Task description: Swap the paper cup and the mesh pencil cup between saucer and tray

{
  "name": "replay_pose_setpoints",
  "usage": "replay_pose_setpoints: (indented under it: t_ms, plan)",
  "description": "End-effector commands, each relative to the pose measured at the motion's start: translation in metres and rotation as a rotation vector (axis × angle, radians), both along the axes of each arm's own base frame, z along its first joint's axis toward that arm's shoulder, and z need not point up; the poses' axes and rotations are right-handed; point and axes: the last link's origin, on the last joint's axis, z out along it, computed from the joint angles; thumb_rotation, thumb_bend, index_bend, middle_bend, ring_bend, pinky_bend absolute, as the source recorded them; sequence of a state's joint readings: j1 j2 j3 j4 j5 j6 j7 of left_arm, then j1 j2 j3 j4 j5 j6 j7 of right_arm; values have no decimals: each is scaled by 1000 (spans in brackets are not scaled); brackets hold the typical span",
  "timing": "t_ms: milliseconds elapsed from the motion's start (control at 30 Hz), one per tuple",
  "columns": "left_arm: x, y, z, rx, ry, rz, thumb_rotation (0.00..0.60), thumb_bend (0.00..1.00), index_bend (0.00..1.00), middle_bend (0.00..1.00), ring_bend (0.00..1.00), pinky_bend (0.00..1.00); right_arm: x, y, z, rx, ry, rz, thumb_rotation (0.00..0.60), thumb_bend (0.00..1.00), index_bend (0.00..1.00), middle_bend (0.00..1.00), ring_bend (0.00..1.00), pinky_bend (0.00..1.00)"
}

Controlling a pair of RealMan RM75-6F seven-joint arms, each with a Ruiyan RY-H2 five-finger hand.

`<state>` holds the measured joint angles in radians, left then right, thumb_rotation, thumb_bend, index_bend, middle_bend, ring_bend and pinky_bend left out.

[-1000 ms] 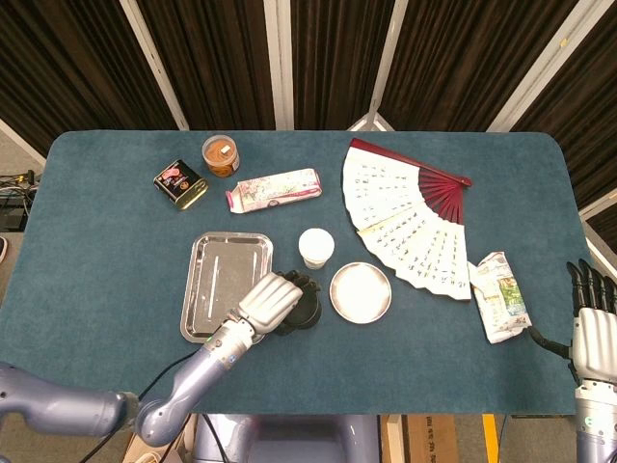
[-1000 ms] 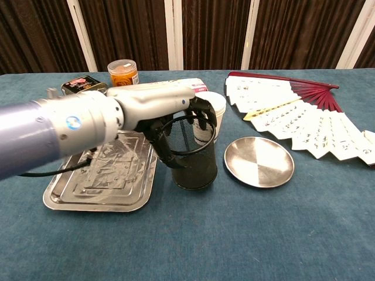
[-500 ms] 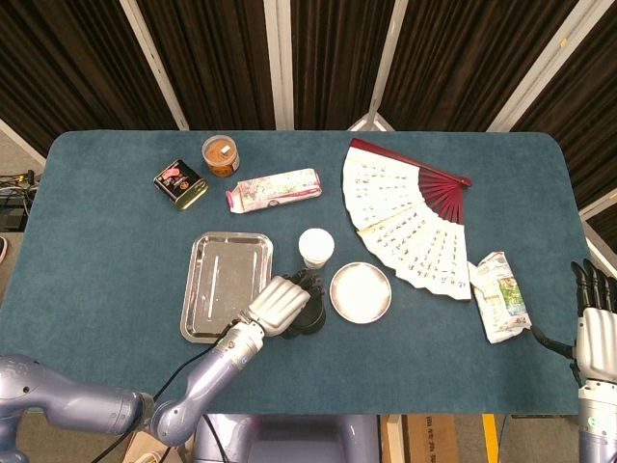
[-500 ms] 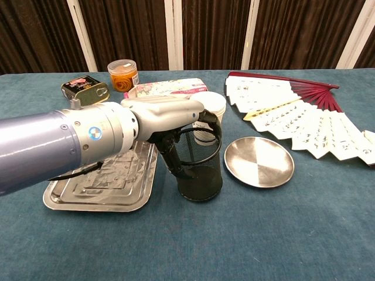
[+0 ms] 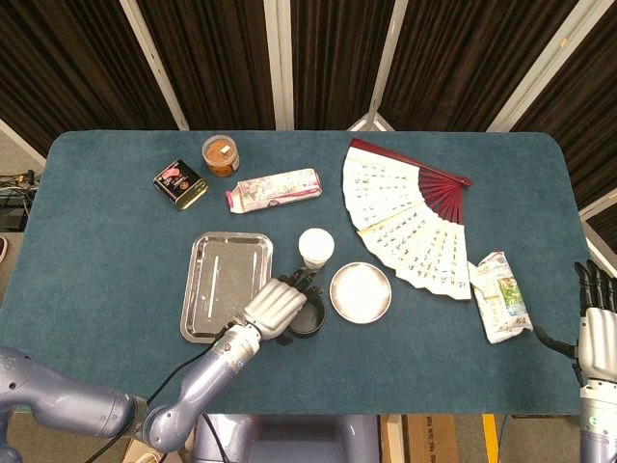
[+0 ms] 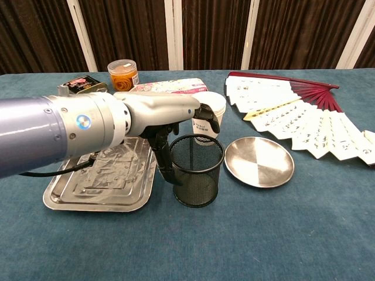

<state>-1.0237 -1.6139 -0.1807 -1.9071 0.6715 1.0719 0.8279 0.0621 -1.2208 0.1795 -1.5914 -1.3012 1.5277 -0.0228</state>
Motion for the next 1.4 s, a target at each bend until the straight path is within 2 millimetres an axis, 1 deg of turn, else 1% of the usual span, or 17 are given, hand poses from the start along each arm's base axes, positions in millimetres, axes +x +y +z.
replay_pose_setpoints:
  t_ms: [33, 233, 267, 333, 433, 533, 700, 767, 900, 1067, 1100, 1300, 1400]
  plan:
    - [7, -1, 8, -14, -57, 5, 600, 0, 178, 6, 0, 235, 0, 0, 1, -4, 0, -1, 600, 0, 0, 0, 0, 0]
    - [18, 9, 30, 30, -233, -10, 600, 0, 185, 16, 0, 230, -2, 0, 3, -18, -2, -11, 600, 0, 0, 0, 0, 0]
    - [21, 13, 33, 45, -275, -12, 600, 0, 185, 16, 0, 225, -2, 0, 4, -25, -5, -15, 600, 0, 0, 0, 0, 0]
    - [27, 24, 38, 83, -336, -26, 600, 0, 185, 17, 0, 185, -5, -1, 5, -37, -5, -27, 600, 0, 0, 0, 0, 0]
    - [29, 41, 40, 122, -326, -34, 600, 0, 185, 14, 0, 130, -10, -3, 6, -36, -1, -45, 600, 0, 0, 0, 0, 0]
    - [32, 58, 39, 155, -283, -30, 600, 0, 185, 7, 0, 104, -15, -5, 5, -26, 4, -63, 600, 0, 0, 0, 0, 0]
    - [36, 82, 25, 161, -255, 11, 600, 0, 184, 0, 0, 69, -19, -7, 6, -31, 12, -79, 600, 0, 0, 0, 0, 0]
    - [36, 92, 15, 158, -243, 30, 600, 0, 181, 0, 0, 66, -20, -8, 6, -34, 15, -84, 600, 0, 0, 0, 0, 0]
    - [34, 103, -6, 131, -216, 58, 600, 0, 177, 0, 0, 67, -21, -9, 5, -32, 22, -91, 600, 0, 0, 0, 0, 0]
    - [28, 110, -25, 117, -199, 68, 600, 0, 177, 0, 0, 75, -22, -9, 4, -29, 29, -94, 600, 0, 0, 0, 0, 0]
    - [28, 107, -29, 112, -202, 61, 600, 0, 177, 0, 0, 78, -22, -9, 4, -29, 29, -94, 600, 0, 0, 0, 0, 0]
    - [24, 108, -45, 89, -199, 64, 600, 0, 176, 0, 0, 81, -22, -9, 5, -33, 28, -93, 600, 0, 0, 0, 0, 0]
    - [20, 108, -56, 73, -187, 66, 600, 0, 175, 2, 0, 109, -21, -9, 5, -34, 32, -88, 600, 0, 0, 0, 0, 0]
